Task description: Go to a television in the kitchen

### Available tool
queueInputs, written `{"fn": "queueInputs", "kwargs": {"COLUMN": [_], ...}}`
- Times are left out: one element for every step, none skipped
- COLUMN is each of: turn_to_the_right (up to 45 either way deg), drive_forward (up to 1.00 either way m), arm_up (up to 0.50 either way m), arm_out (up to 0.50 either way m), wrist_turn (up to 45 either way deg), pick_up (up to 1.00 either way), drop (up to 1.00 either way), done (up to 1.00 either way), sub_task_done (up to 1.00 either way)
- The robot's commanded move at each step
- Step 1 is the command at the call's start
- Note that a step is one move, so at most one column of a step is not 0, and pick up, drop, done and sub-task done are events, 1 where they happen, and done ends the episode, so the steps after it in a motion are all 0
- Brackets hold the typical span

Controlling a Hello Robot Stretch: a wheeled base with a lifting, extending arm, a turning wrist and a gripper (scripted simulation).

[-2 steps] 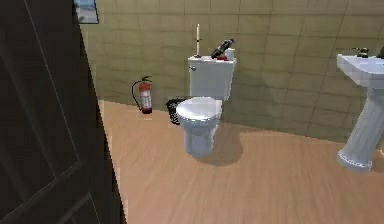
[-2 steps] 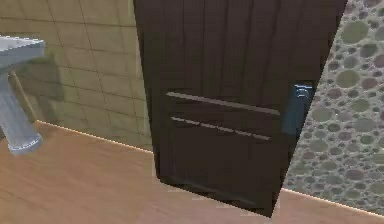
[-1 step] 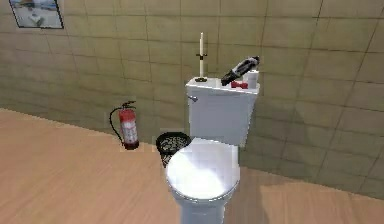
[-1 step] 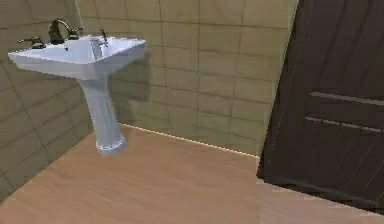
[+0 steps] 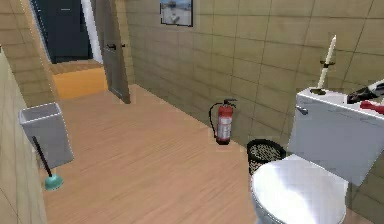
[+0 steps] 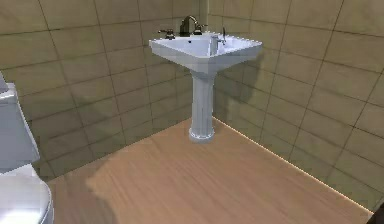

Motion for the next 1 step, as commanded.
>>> {"fn": "queueInputs", "kwargs": {"turn_to_the_right": [0.0], "drive_forward": [0.30], "arm_up": [0.00], "arm_out": [0.00], "wrist_turn": [0.0], "pick_up": [0.00], "drop": [0.00], "done": [0.00], "sub_task_done": [0.00]}}
